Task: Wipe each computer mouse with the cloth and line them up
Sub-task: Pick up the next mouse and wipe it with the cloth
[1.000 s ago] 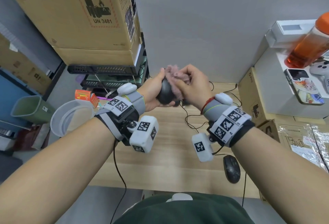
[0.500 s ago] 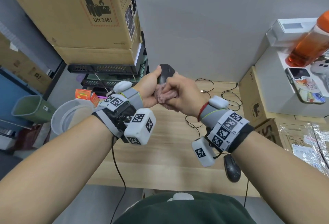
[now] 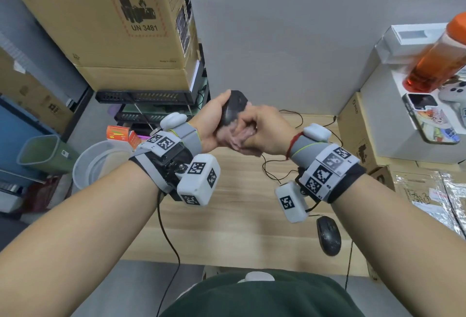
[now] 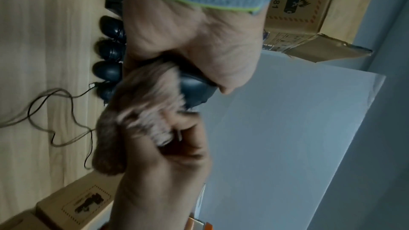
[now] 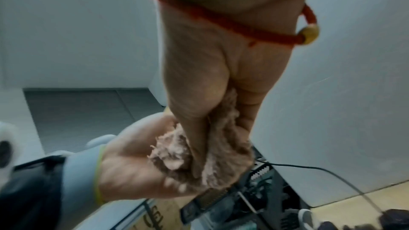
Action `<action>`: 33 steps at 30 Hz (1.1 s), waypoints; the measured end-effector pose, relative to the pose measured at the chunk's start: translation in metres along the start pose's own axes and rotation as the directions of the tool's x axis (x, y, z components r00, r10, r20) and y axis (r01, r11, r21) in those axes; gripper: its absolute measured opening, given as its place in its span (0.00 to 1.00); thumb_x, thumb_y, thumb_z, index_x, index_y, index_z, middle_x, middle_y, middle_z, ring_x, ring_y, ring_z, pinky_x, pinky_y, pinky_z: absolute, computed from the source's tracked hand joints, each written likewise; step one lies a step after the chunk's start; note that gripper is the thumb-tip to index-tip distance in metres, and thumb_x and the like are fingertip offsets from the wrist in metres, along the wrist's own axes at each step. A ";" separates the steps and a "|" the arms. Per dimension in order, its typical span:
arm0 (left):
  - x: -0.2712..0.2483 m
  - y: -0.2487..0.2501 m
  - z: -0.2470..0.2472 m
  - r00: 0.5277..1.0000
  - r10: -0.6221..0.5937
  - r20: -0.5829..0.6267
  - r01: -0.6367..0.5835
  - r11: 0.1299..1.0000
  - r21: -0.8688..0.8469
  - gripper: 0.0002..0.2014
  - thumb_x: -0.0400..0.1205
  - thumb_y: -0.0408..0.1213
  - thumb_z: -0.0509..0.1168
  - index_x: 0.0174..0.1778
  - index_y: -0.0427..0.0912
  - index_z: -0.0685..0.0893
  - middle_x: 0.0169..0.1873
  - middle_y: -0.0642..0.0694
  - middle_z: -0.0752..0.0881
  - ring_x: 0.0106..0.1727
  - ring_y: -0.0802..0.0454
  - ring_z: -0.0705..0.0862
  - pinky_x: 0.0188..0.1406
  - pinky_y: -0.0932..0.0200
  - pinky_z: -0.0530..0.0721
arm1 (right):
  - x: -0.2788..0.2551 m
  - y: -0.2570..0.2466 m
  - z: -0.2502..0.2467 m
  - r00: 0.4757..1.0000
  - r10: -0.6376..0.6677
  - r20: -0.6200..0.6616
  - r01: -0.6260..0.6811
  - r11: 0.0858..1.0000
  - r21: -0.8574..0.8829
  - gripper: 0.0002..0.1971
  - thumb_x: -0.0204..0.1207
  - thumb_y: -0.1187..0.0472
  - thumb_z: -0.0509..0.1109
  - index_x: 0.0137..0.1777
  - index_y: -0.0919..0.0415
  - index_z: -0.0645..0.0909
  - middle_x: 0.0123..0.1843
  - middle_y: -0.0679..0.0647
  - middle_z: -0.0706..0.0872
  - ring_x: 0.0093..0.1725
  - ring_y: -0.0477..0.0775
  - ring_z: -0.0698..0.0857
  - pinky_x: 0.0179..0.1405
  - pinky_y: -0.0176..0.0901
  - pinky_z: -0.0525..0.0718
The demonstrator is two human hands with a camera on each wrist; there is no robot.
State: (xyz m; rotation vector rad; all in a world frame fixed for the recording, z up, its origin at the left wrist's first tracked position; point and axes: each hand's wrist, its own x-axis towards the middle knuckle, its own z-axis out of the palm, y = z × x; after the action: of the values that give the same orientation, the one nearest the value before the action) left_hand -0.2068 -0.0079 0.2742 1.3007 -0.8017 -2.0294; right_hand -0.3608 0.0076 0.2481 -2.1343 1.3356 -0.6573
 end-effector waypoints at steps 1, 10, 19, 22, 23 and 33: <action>-0.002 0.003 -0.003 1.000 0.009 -0.028 -0.008 0.998 0.057 0.22 0.87 0.60 0.57 0.51 0.46 0.86 0.46 0.46 0.90 0.44 0.46 0.89 0.53 0.49 0.87 | -0.002 0.010 -0.002 0.997 0.072 0.021 -0.072 0.997 -0.011 0.13 0.60 0.66 0.83 0.32 0.52 0.80 0.30 0.43 0.80 0.33 0.48 0.79 0.35 0.40 0.72; -0.010 0.012 -0.018 1.000 -0.007 -0.020 0.014 0.940 0.342 0.11 0.83 0.39 0.62 0.50 0.34 0.84 0.43 0.33 0.87 0.40 0.38 0.88 0.48 0.51 0.87 | -0.004 0.041 -0.032 0.877 0.348 -0.332 -0.097 0.804 0.586 0.10 0.70 0.56 0.80 0.43 0.51 0.80 0.43 0.53 0.86 0.43 0.49 0.83 0.52 0.52 0.85; -0.019 0.015 -0.004 0.991 0.060 0.121 -0.121 0.799 0.589 0.16 0.90 0.44 0.59 0.46 0.35 0.81 0.35 0.32 0.87 0.31 0.39 0.86 0.36 0.54 0.86 | -0.005 0.022 -0.023 0.985 0.172 0.031 -0.167 0.873 0.458 0.21 0.75 0.70 0.77 0.65 0.55 0.81 0.55 0.46 0.87 0.46 0.34 0.86 0.56 0.37 0.84; -0.017 0.015 -0.008 0.980 0.109 0.164 -0.190 0.746 0.638 0.14 0.90 0.44 0.62 0.48 0.35 0.83 0.37 0.30 0.88 0.33 0.39 0.86 0.40 0.52 0.86 | -0.003 0.018 -0.022 0.991 0.118 0.058 -0.130 0.934 0.332 0.19 0.77 0.67 0.76 0.66 0.53 0.83 0.55 0.46 0.89 0.53 0.44 0.88 0.59 0.39 0.85; -0.016 0.015 -0.010 0.979 0.116 0.169 -0.198 0.746 0.635 0.14 0.89 0.43 0.63 0.48 0.34 0.83 0.37 0.30 0.88 0.34 0.38 0.87 0.41 0.51 0.86 | -0.002 0.017 -0.022 0.993 0.104 0.058 -0.115 0.965 0.236 0.16 0.77 0.64 0.76 0.63 0.52 0.84 0.51 0.46 0.90 0.51 0.48 0.89 0.56 0.41 0.85; -0.016 0.024 -0.019 0.979 0.184 0.086 -0.177 0.563 0.807 0.13 0.83 0.45 0.73 0.33 0.47 0.86 0.24 0.55 0.84 0.27 0.60 0.79 0.29 0.69 0.76 | 0.001 0.020 -0.016 0.998 0.050 -0.023 -0.054 0.976 -0.212 0.07 0.80 0.64 0.71 0.43 0.61 0.74 0.41 0.54 0.75 0.43 0.56 0.73 0.41 0.41 0.60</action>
State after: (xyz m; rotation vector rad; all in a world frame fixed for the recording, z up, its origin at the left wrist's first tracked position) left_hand -0.1800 -0.0147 0.2946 1.5785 -1.9406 -1.4772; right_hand -0.3839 -0.0034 0.2472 -2.2547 1.5263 -0.5339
